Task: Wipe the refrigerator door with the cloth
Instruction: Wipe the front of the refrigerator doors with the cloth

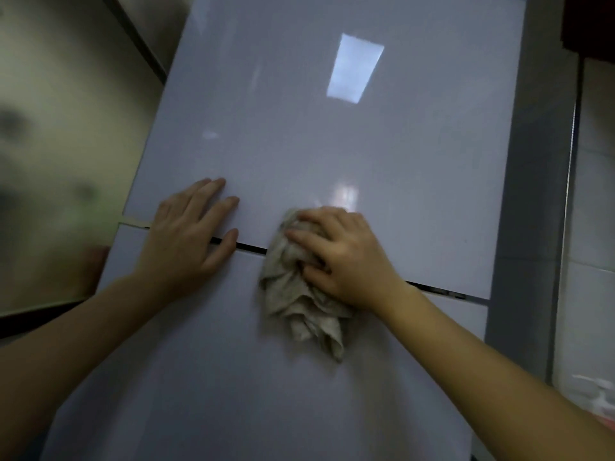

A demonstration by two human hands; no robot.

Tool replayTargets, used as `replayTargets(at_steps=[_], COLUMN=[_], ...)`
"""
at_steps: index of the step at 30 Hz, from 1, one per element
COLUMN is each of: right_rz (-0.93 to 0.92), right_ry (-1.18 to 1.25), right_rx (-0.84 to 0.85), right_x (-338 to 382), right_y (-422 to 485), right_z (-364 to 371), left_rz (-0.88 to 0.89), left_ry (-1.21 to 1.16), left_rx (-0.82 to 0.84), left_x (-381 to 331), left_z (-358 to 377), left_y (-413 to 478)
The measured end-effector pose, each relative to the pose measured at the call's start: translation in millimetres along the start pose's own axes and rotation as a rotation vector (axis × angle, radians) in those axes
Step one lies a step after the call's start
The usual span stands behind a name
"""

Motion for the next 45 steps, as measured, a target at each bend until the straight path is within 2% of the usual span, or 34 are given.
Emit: replayTargets(at_steps=[1,3,10,13,16,26,34,41,45], right_rz=[-0.054,-0.014,0.546,0.691,0.751,0.689,0.660,0.440,0.462], right_ry=[-0.002,0.004,0.001,-0.034,-0.032,-0.054,-0.063,-0.063,-0.044], right_rx=[0.012,-0.006,-0.170,-0.220,-0.232,-0.216,-0.207,-0.070,-0.085], right_x=[3.0,-7.5,-78.4,-96.8,-97.7,-132.7,-219.0,-269.0,-314.8], right_y=[0.2,-1.8,-58.8,-100.4,-128.5,-81.1,33.8,112.2,157.8], right_z=[0.6,-1.8,-25.5,-33.4,-38.4,-37.9,-40.9,-46.6,-53.5], left_rz=[0.012,0.015,-0.005,-0.008,-0.025,-0.011,0.047,0.003,0.007], left_ry=[0.012,0.028,0.000,0.001,-0.011,0.013,0.011,-0.034,-0.030], left_rx=[0.006,0.024,0.036,0.012,-0.014,-0.036,0.004,-0.009,0.017], left_x=[0.8,2.2,0.8,0.7,-0.6,3.6,10.7,11.0,14.2], left_z=[-0.6,-2.3,-1.1,-0.9,1.1,3.8,0.3,-4.5,-7.5], left_y=[0.5,1.6,2.5,3.3,2.9,47.1,192.0,301.3,355.3])
Point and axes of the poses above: each hand's wrist, its own y-axis towards the middle knuckle, its own z-axis out of the palm, x = y × z, the point moved 3 cm from there along y, towards the middle knuckle, and after that the axes turned 8 degrees about -y, right-handed, at the moved point
